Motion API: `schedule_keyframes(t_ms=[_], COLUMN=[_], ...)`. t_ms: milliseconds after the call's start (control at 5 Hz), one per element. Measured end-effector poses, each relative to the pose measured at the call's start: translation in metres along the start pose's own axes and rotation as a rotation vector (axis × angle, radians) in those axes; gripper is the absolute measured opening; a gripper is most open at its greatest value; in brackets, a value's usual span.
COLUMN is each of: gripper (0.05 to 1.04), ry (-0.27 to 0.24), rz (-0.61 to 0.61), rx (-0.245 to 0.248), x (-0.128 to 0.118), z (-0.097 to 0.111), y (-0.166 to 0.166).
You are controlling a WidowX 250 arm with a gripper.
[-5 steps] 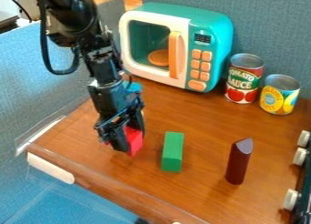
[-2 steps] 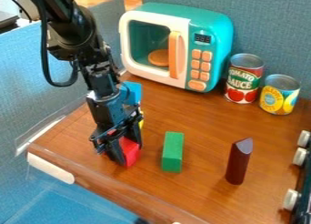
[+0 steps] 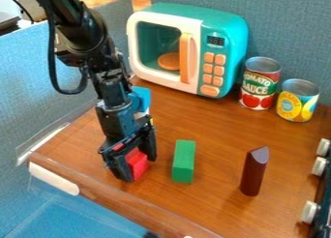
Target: Move the red arch to the left
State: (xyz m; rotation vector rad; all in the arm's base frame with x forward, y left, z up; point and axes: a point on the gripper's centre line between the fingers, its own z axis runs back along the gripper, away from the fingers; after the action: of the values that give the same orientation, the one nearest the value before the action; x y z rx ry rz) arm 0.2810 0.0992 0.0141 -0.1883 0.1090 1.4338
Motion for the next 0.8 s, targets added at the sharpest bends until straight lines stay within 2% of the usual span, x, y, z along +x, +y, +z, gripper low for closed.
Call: schedule_keyframes(t_ms=[200,400,600,800], gripper=[1.001,1.001,1.001,1.001], ry=[-0.121,-0.246,-0.299,-0.245], rz=[-0.111,-0.304,-0.51,-0.757], rx=[-0.036,-0.027,-0.005,-0.004], x=[-0.009,-0.028,-0.048,-0.061], z=[0.034,0.067,0.075,0.073], y=[-0.017,-0.041,-0.056,-0.059])
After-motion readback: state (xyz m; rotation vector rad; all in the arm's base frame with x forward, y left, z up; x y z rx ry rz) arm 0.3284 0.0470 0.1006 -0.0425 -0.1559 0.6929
